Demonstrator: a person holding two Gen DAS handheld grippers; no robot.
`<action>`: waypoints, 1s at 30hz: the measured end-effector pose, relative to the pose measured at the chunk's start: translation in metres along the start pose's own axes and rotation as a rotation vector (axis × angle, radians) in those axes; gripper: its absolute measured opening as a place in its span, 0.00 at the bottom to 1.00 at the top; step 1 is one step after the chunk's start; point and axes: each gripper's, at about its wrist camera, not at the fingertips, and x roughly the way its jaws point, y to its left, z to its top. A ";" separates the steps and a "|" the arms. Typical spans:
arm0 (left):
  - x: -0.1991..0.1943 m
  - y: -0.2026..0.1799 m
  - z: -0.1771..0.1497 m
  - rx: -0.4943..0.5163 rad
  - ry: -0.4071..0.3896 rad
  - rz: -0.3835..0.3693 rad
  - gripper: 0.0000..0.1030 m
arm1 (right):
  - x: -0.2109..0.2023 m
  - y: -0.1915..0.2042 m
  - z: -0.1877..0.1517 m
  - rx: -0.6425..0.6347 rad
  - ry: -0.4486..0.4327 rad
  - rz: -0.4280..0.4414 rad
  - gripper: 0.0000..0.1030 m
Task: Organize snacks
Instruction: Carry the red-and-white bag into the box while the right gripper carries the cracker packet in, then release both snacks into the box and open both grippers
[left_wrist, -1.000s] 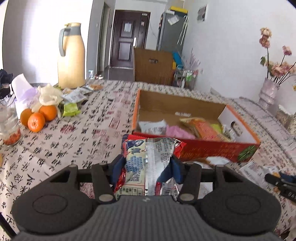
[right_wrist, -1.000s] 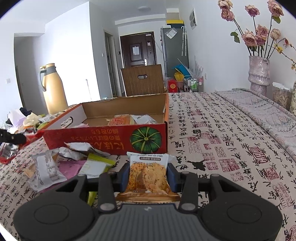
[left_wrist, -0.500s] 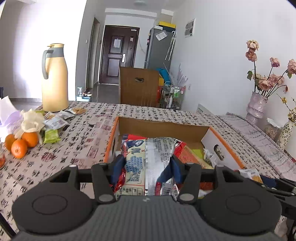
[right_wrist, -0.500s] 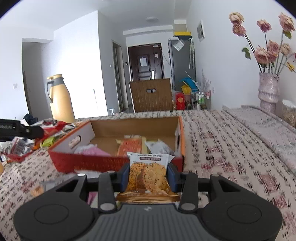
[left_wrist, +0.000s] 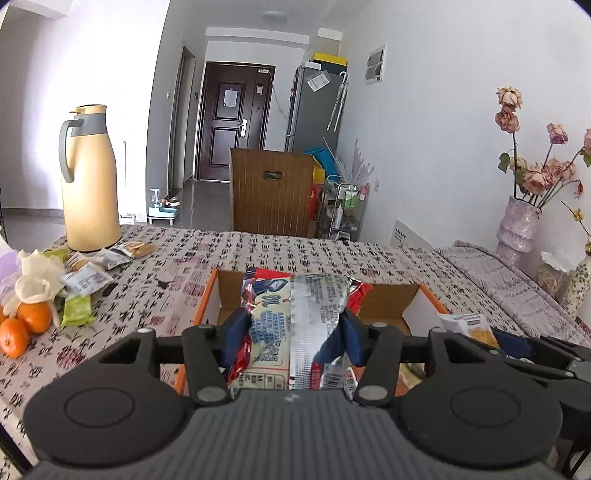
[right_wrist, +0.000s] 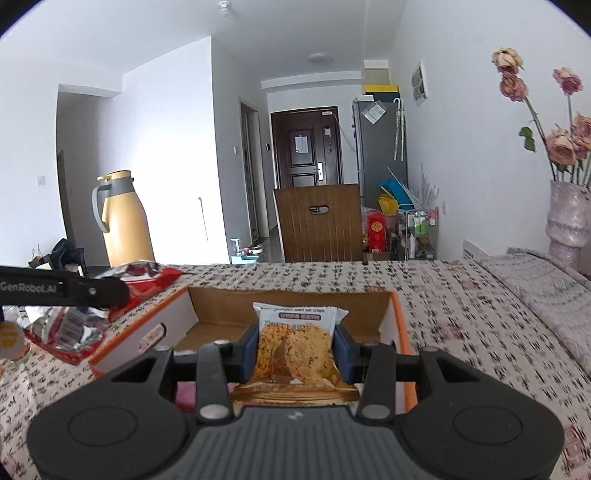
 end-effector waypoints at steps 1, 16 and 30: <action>0.005 -0.001 0.003 0.000 -0.003 0.003 0.52 | 0.006 0.001 0.003 -0.001 0.000 0.001 0.40; 0.065 0.013 -0.005 -0.031 0.001 0.050 0.53 | 0.064 -0.004 -0.006 0.036 0.034 -0.028 0.40; 0.058 0.008 -0.014 -0.013 -0.034 0.065 1.00 | 0.067 -0.009 -0.012 0.048 0.053 -0.032 0.76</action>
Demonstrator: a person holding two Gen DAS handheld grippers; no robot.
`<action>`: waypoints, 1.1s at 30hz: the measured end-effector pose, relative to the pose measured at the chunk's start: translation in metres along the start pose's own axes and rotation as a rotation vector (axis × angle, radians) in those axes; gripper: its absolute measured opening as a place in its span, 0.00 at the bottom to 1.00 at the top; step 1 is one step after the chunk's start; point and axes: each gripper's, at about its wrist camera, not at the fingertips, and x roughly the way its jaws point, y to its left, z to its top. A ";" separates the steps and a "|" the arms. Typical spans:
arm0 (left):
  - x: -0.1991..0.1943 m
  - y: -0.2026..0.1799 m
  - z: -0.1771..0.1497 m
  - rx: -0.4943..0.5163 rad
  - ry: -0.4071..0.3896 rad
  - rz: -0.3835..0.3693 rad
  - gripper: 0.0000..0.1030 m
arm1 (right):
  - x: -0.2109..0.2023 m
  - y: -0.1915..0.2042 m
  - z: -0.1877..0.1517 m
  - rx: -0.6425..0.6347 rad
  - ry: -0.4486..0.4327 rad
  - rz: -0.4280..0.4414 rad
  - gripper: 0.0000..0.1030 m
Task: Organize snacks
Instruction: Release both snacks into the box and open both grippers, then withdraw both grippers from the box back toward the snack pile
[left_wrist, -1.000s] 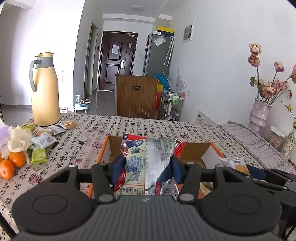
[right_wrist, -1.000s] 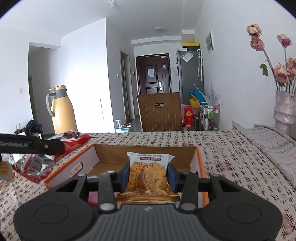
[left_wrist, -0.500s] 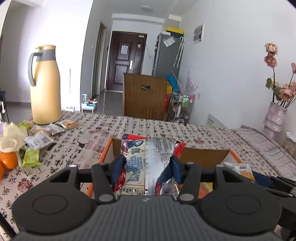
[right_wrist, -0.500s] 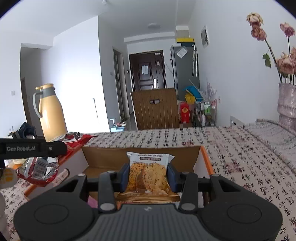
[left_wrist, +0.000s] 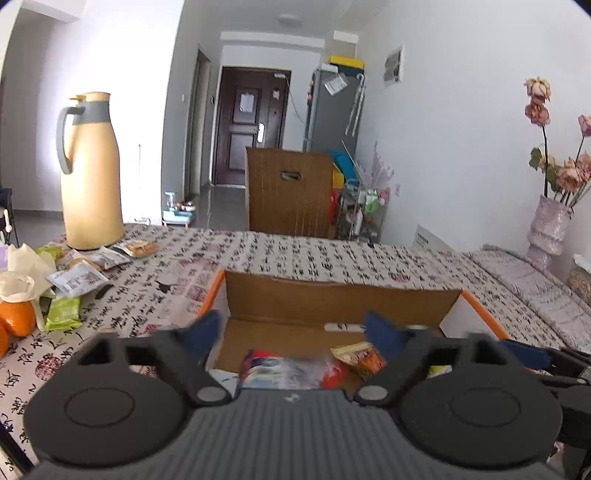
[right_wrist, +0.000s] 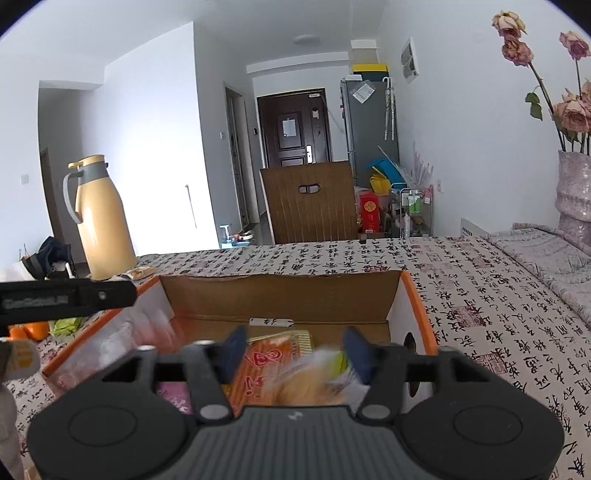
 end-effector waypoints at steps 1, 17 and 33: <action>-0.002 0.001 0.000 -0.009 -0.013 0.005 1.00 | 0.000 -0.001 0.000 0.004 -0.001 -0.007 0.91; -0.014 -0.001 0.006 -0.012 -0.035 -0.001 1.00 | -0.001 -0.005 0.002 0.030 -0.009 -0.014 1.00; -0.066 -0.003 0.005 -0.032 -0.048 -0.032 1.00 | -0.047 -0.010 0.010 0.020 -0.050 -0.036 1.00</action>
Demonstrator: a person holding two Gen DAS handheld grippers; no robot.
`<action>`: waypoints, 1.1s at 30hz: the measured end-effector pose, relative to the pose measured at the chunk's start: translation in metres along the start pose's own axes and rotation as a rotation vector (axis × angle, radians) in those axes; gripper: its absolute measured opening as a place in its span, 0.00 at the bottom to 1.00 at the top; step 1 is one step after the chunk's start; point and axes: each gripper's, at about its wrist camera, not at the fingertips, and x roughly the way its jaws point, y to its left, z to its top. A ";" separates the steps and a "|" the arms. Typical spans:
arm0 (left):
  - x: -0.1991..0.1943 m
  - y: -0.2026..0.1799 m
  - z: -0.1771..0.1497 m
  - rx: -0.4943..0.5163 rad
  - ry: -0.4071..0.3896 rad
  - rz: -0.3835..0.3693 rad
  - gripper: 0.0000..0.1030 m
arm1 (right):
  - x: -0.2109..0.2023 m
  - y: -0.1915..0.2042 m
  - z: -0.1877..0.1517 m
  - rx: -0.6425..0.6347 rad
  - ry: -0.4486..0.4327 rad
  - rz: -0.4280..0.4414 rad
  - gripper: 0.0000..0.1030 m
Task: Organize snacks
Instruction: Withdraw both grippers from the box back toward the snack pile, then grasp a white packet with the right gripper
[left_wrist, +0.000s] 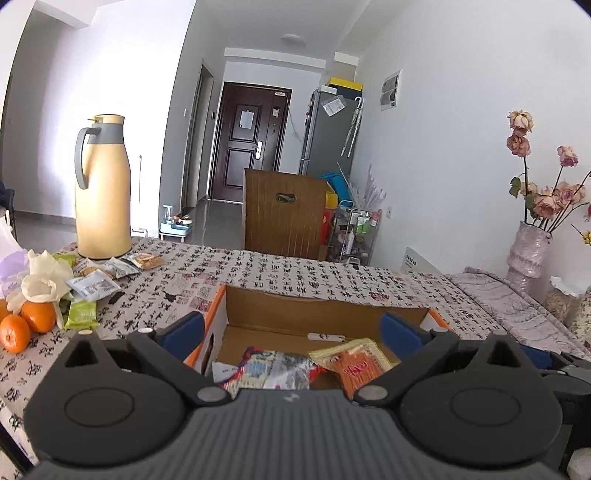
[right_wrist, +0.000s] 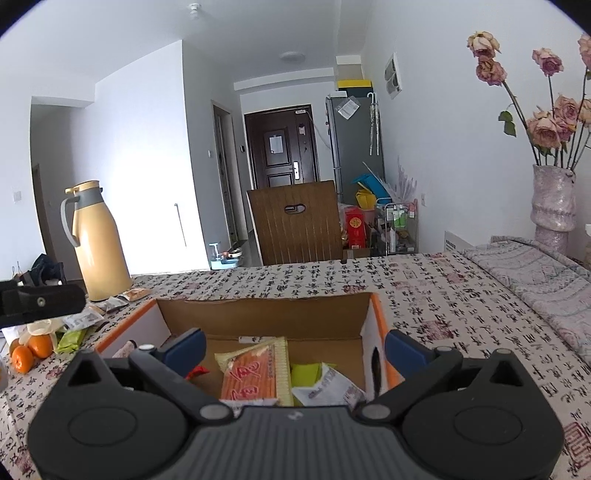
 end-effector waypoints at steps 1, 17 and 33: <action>-0.003 -0.001 -0.001 0.004 0.002 0.000 1.00 | -0.003 -0.002 -0.002 0.001 0.004 -0.002 1.00; -0.042 0.003 -0.032 0.031 0.052 0.002 1.00 | -0.047 -0.025 -0.036 -0.022 0.093 -0.031 1.00; -0.072 0.025 -0.075 0.036 0.134 0.028 1.00 | -0.056 -0.048 -0.082 -0.069 0.279 -0.031 1.00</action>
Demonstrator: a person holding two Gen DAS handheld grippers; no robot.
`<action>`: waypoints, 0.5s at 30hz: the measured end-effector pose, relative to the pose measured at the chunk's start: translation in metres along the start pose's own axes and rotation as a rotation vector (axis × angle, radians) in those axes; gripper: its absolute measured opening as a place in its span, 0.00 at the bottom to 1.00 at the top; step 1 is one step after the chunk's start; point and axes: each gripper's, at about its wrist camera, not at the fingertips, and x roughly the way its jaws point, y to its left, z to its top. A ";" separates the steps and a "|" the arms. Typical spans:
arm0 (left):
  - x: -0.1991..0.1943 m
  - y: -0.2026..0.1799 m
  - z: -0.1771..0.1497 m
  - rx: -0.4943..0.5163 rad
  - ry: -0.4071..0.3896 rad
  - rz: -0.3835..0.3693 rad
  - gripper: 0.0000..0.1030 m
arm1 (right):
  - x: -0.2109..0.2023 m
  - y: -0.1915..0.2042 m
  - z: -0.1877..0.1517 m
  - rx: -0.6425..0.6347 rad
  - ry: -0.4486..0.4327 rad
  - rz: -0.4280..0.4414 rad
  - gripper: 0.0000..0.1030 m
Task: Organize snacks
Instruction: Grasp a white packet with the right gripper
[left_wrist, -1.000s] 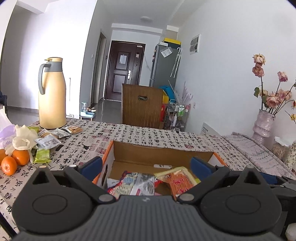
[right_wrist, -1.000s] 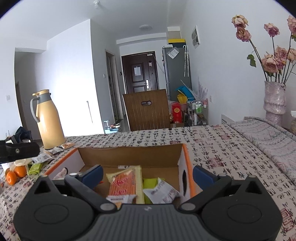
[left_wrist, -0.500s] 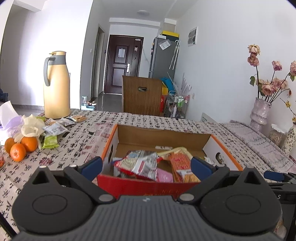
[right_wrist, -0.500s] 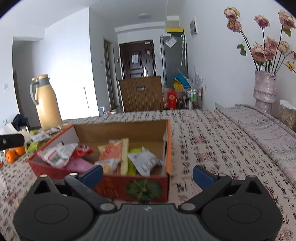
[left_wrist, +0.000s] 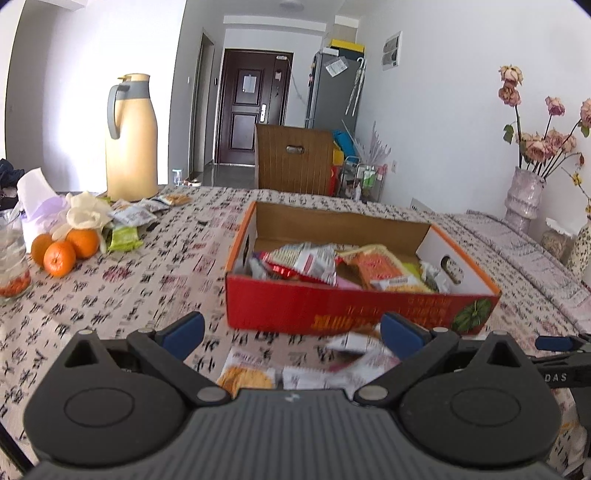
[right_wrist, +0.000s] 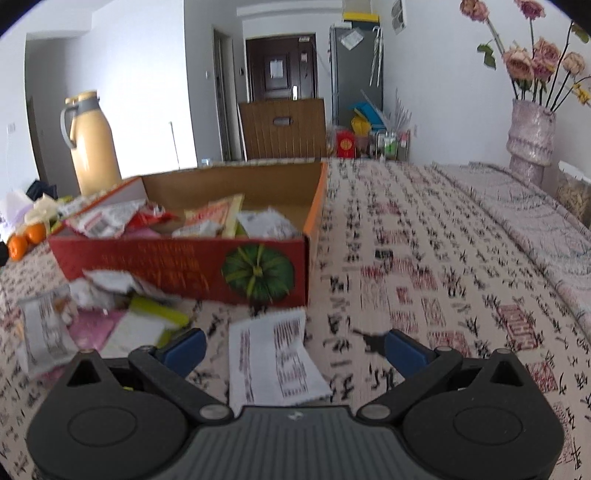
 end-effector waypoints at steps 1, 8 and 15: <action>-0.001 0.001 -0.003 0.001 0.005 0.000 1.00 | 0.003 0.000 -0.002 -0.004 0.014 -0.001 1.00; -0.007 0.005 -0.015 -0.003 0.028 0.001 1.00 | 0.019 0.005 -0.004 -0.031 0.071 -0.002 1.00; -0.010 0.008 -0.017 -0.014 0.031 0.007 1.00 | 0.035 0.007 -0.003 -0.035 0.102 -0.019 1.00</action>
